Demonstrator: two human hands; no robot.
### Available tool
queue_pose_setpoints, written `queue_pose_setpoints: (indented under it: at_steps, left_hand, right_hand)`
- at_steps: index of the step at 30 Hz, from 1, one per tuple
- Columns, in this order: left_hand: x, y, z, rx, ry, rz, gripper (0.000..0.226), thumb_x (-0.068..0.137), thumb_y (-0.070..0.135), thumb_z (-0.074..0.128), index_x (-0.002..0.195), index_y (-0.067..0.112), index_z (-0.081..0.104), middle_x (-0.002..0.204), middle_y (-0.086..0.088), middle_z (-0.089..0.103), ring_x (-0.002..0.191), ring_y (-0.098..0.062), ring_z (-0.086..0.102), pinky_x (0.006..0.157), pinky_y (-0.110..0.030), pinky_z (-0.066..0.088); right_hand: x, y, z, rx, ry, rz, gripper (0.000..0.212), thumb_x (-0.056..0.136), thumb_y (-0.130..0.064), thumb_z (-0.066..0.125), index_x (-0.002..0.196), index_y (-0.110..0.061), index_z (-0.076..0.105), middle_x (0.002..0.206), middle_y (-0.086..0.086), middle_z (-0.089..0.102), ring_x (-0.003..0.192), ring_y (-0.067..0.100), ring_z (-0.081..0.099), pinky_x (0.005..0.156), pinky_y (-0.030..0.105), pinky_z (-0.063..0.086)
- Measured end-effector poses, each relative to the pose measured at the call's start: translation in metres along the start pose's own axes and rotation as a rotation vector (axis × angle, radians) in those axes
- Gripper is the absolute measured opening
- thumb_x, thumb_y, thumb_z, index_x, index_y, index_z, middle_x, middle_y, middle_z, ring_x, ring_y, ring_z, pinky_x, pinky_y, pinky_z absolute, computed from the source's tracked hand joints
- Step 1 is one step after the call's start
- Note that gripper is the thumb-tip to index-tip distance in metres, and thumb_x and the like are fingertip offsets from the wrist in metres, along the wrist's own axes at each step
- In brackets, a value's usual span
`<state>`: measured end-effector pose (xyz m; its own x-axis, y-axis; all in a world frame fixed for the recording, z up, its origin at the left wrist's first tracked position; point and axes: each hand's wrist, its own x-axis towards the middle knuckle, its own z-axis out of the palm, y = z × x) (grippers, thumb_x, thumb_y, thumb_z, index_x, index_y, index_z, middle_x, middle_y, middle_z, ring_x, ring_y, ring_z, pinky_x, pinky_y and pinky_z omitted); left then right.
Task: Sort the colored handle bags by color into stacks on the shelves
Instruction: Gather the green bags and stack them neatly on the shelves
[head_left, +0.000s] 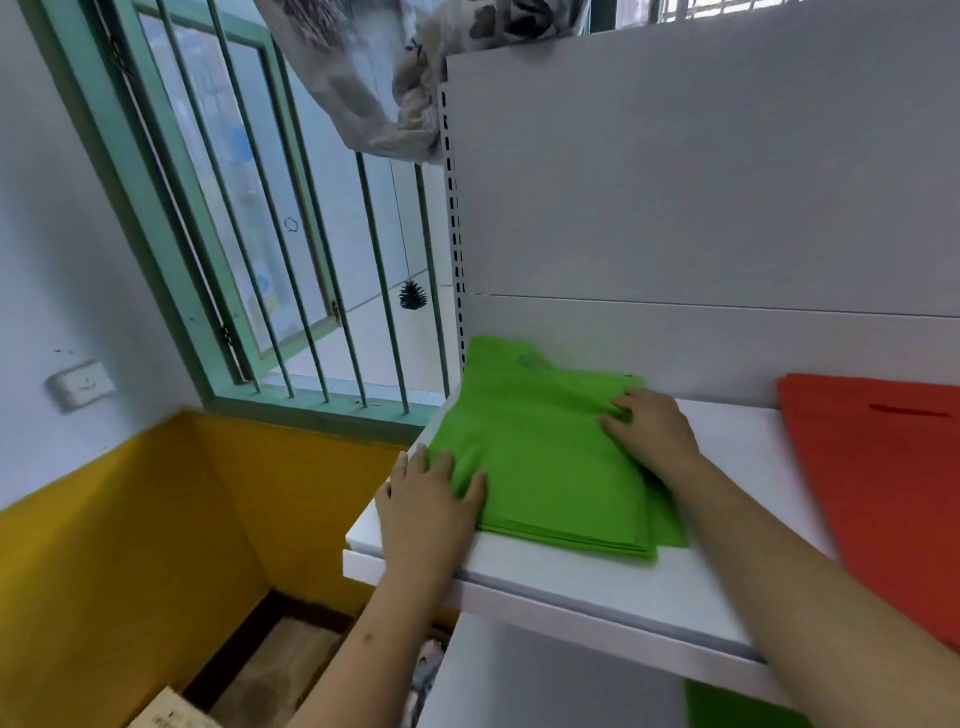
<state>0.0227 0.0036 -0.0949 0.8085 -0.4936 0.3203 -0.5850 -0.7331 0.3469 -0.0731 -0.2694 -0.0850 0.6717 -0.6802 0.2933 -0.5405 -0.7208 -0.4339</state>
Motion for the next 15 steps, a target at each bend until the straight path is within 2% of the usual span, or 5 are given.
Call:
queue_pose_setpoints:
  at_steps: [5, 7, 11, 13, 15]
  left_hand:
    - [-0.003, -0.005, 0.000, -0.092, 0.041, 0.011, 0.045, 0.097, 0.053, 0.044, 0.135, 0.031, 0.056, 0.155, -0.001, 0.036, 0.148, -0.022, 0.020, 0.118, -0.044, 0.017]
    - [-0.005, -0.004, -0.002, -0.176, 0.097, 0.018, 0.040, 0.098, 0.047, 0.047, 0.132, 0.030, 0.060, 0.151, -0.002, 0.044, 0.145, -0.021, 0.028, 0.119, -0.044, 0.017]
    - [-0.012, -0.006, -0.011, -0.526, 0.172, -0.018, 0.036, 0.096, 0.031, 0.057, 0.131, 0.035, 0.059, 0.124, 0.015, 0.063, 0.118, -0.014, 0.058, 0.104, -0.047, 0.042]
    - [-0.013, -0.006, -0.016, -0.629, 0.153, -0.049, 0.039, 0.094, 0.024, 0.060, 0.130, 0.038, 0.059, 0.109, 0.024, 0.061, 0.103, -0.010, 0.061, 0.097, -0.039, 0.048]
    - [-0.012, -0.007, -0.018, -0.711, 0.142, -0.080, 0.041, 0.090, 0.018, 0.064, 0.123, 0.042, 0.060, 0.107, 0.026, 0.062, 0.105, -0.005, 0.061, 0.094, -0.034, 0.049]
  right_hand:
    - [-0.001, -0.010, -0.009, 0.208, 0.043, -0.146, 0.034, 0.090, -0.025, 0.067, 0.119, -0.008, 0.068, 0.137, 0.008, 0.057, 0.128, 0.023, 0.050, 0.108, 0.031, 0.033]
    - [-0.004, -0.016, -0.016, 0.269, 0.106, -0.206, 0.032, 0.092, -0.024, 0.064, 0.121, -0.010, 0.068, 0.132, 0.008, 0.061, 0.124, 0.023, 0.053, 0.105, 0.027, 0.034]
    - [-0.013, -0.031, -0.024, 0.395, 0.145, -0.298, 0.033, 0.095, -0.016, 0.060, 0.128, -0.017, 0.063, 0.123, 0.000, 0.066, 0.108, 0.005, 0.053, 0.088, 0.010, 0.033]
    - [-0.012, -0.034, -0.024, 0.454, 0.134, -0.294, 0.035, 0.093, -0.012, 0.061, 0.128, -0.017, 0.062, 0.123, -0.001, 0.066, 0.107, 0.002, 0.052, 0.085, -0.003, 0.030]
    - [-0.011, -0.036, -0.022, 0.521, 0.134, -0.264, 0.036, 0.091, -0.012, 0.065, 0.127, -0.017, 0.064, 0.123, -0.002, 0.066, 0.110, 0.001, 0.053, 0.089, -0.004, 0.029]
